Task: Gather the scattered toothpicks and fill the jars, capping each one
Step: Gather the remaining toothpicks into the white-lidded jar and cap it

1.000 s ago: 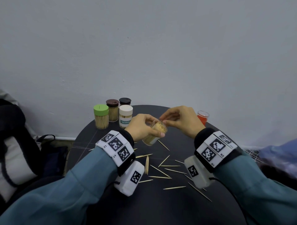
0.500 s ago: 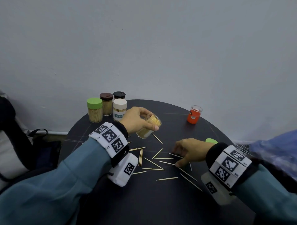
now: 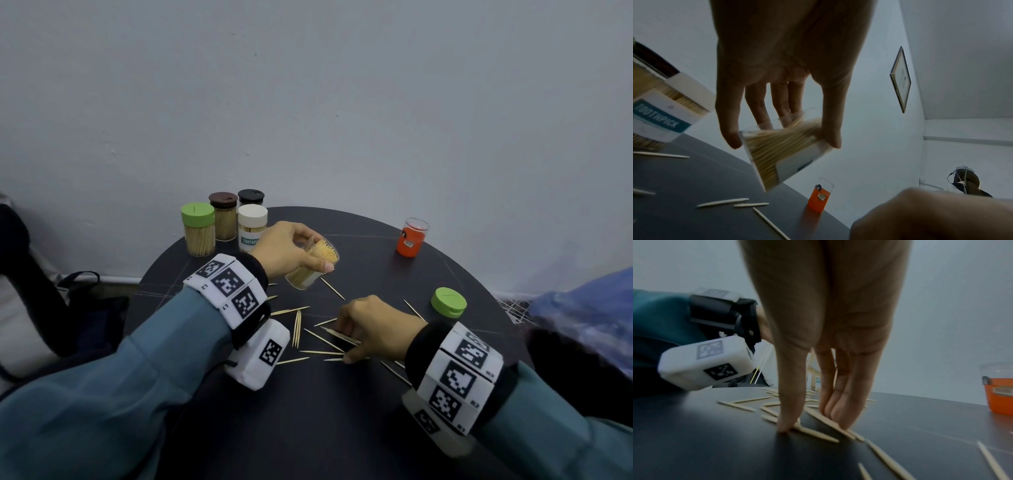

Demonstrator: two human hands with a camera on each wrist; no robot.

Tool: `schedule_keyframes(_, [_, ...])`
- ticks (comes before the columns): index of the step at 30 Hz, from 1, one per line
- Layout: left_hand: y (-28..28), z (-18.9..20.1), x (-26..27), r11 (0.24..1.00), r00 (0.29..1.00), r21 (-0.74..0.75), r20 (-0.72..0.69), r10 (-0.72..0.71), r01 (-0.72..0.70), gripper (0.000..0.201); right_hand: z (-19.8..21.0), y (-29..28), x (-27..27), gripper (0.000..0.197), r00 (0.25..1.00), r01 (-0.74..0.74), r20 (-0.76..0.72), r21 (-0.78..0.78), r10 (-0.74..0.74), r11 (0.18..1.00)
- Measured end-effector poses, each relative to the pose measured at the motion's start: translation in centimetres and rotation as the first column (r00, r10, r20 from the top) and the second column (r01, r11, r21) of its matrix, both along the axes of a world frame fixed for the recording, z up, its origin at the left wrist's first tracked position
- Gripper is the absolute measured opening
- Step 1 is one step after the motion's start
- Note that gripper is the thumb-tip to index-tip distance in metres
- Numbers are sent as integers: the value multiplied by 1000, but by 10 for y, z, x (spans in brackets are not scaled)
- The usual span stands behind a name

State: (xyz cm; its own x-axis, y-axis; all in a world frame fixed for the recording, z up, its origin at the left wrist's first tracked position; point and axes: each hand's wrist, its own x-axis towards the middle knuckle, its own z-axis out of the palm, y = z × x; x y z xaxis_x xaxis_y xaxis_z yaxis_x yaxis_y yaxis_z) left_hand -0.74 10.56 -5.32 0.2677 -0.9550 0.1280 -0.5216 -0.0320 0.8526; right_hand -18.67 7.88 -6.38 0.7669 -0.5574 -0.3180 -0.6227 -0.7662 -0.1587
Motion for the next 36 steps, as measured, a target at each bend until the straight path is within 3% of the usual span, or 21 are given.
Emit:
schedule_keyframes(4, [0, 0, 1, 1000, 1000, -5, 5, 7, -7, 52, -2, -2, 2, 29, 998, 26, 63, 6, -27, 1000])
schedule_keyframes(11, [0, -1, 1, 1000, 999, 7, 36, 5, -6, 54, -4, -1, 8, 9, 998, 20, 58, -63, -16, 998])
schedule_keyframes(23, [0, -1, 1, 1000, 999, 22, 38, -1, 0, 55, 6, -1, 20, 22, 990, -28, -141, -127, 10, 991])
schedule_keyframes(36, [-1, 0, 0, 1000, 998, 29, 64, -4, 2, 54, 8, -11, 7, 18, 992, -53, -116, -70, 45, 996])
